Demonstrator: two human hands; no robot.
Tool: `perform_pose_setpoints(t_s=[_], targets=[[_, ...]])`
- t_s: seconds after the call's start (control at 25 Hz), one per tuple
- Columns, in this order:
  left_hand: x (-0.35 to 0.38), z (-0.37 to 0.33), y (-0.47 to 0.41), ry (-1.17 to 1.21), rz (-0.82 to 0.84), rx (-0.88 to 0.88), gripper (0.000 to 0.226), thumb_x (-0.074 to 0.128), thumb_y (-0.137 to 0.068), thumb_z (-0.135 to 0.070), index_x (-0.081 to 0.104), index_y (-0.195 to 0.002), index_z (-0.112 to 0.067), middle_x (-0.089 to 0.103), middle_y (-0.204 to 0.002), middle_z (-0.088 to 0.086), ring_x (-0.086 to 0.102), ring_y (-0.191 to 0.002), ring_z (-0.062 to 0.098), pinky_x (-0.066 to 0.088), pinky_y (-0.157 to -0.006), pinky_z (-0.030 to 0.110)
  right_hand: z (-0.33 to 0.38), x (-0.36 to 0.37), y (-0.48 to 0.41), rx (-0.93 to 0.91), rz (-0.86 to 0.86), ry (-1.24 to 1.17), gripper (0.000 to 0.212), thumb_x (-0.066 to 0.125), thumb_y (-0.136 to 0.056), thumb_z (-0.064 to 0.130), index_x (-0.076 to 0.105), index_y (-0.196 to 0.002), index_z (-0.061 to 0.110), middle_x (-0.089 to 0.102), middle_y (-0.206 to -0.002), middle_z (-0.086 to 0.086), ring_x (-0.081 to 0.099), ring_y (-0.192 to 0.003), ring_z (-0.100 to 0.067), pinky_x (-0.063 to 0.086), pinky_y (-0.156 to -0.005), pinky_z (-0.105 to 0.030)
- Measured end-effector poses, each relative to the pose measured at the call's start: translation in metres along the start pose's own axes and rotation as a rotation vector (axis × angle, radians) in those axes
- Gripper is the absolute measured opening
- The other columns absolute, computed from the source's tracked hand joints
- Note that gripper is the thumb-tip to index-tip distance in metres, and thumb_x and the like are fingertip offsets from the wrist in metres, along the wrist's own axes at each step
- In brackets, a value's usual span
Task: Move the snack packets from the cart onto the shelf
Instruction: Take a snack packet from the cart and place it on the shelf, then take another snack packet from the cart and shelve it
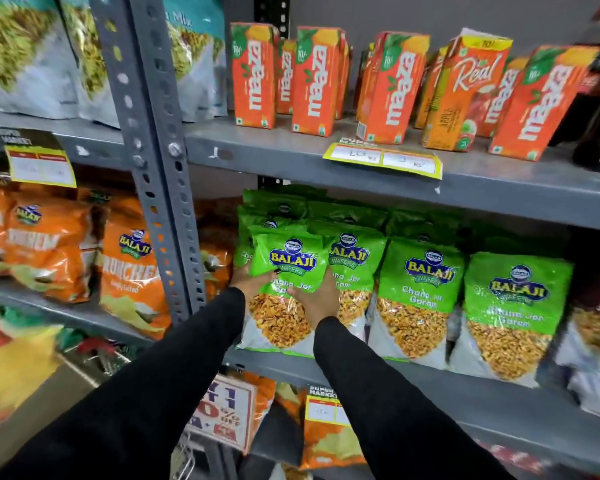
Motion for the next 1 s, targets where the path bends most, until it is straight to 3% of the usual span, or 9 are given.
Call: perform_pose_setpoints(t_s=[0.12,0.24,0.32,0.4,0.48,0.68,0.84,0.96,1.0], targets=[[0.001,0.000,0.006,-0.011,-0.079,0.060,0.068,0.071,-0.079,-0.019,0.038,-0.136,-0.001,0.041,-0.142,0.004,0.042,-0.129,0.021,0.033,-0.111,0.044,0.003,0.000,0.001,-0.077,-0.059,0.070,0.088,0.076,-0.072,0.012,0.022,-0.141,0.003,0.034,-0.149,-0.017,0.031,-0.138,-0.027,0.029,-0.111,-0.035],[0.000,-0.007,0.020,-0.036,-0.279,0.170,0.064,0.077,-0.072,-0.011,0.046,-0.127,0.000,0.058,-0.126,0.011,0.056,-0.113,0.024,0.044,-0.101,0.040,0.007,-0.011,0.002,-0.110,-0.087,0.064,0.072,0.077,-0.069,0.009,0.036,-0.128,0.005,0.051,-0.130,-0.018,0.047,-0.122,-0.029,0.040,-0.099,-0.036],[0.005,-0.018,0.036,-0.221,-0.472,0.248,0.069,0.077,-0.071,-0.017,0.042,-0.129,-0.003,0.052,-0.130,0.011,0.049,-0.119,0.026,0.040,-0.103,0.042,0.009,-0.031,0.003,-0.120,-0.124,0.031,0.066,0.077,-0.069,0.011,0.041,-0.124,0.007,0.056,-0.106,-0.013,0.054,-0.100,-0.026,0.045,-0.084,-0.032],[0.024,-0.034,0.068,-0.469,-0.655,0.331,0.072,0.073,-0.074,-0.025,0.037,-0.133,-0.004,0.041,-0.139,0.016,0.038,-0.130,0.033,0.034,-0.104,0.046,0.011,-0.065,0.005,-0.141,-0.179,0.021,0.060,0.075,-0.072,0.013,0.044,-0.123,0.008,0.052,-0.093,-0.008,0.052,-0.086,-0.021,0.041,-0.074,-0.028],[0.063,-0.040,0.092,-0.528,-0.670,0.492,0.072,0.068,-0.075,-0.024,0.034,-0.136,-0.004,0.034,-0.146,0.016,0.029,-0.136,0.033,0.027,-0.109,0.047,0.007,-0.112,0.009,-0.140,-0.254,-0.007,0.055,0.074,-0.073,0.014,0.046,-0.121,0.006,0.051,-0.087,-0.006,0.051,-0.080,-0.019,0.040,-0.072,-0.028],[0.208,-0.028,0.143,-0.521,-0.308,0.759,0.069,0.066,-0.072,-0.017,0.037,-0.134,-0.003,0.033,-0.146,0.016,0.029,-0.135,0.036,0.024,-0.109,0.049,-0.029,-0.268,0.048,-0.101,-0.527,0.006,0.044,0.073,-0.073,0.013,0.051,-0.111,0.005,0.046,-0.068,0.003,0.048,-0.063,-0.013,0.037,-0.059,-0.022],[0.334,0.007,0.208,-0.508,0.008,0.779,0.063,0.067,-0.073,-0.011,0.041,-0.131,-0.002,0.036,-0.144,0.018,0.029,-0.135,0.037,0.023,-0.109,0.047,-0.093,-0.403,0.119,0.030,-0.723,0.028,0.030,0.067,-0.078,0.009,0.050,-0.103,0.009,0.044,-0.063,0.004,0.045,-0.058,-0.007,0.039,-0.057,-0.011],[0.420,0.046,0.254,-0.520,0.255,0.822,0.053,0.067,-0.074,-0.007,0.048,-0.123,0.002,0.045,-0.132,0.023,0.039,-0.125,0.039,0.029,-0.105,0.046,-0.160,-0.488,0.180,0.159,-0.896,0.023,0.027,0.070,-0.077,0.011,0.049,-0.094,0.015,0.045,-0.066,0.004,0.049,-0.059,-0.007,0.044,-0.067,-0.022],[0.444,0.061,0.265,-0.524,0.350,0.807,0.047,0.065,-0.074,-0.005,0.050,-0.118,0.005,0.048,-0.126,0.025,0.043,-0.119,0.039,0.032,-0.102,0.044,-0.181,-0.507,0.197,0.215,-0.942,0.030,0.026,0.070,-0.076,0.010,0.051,-0.094,0.013,0.048,-0.067,0.003,0.051,-0.056,-0.001,0.045,-0.065,-0.017]])
Point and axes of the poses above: each hand's wrist, its own y-axis away from the middle knuckle, its own x-axis out of the palm, z = x × y, the point moved 4 cm from there along -y, towards the middle knuckle
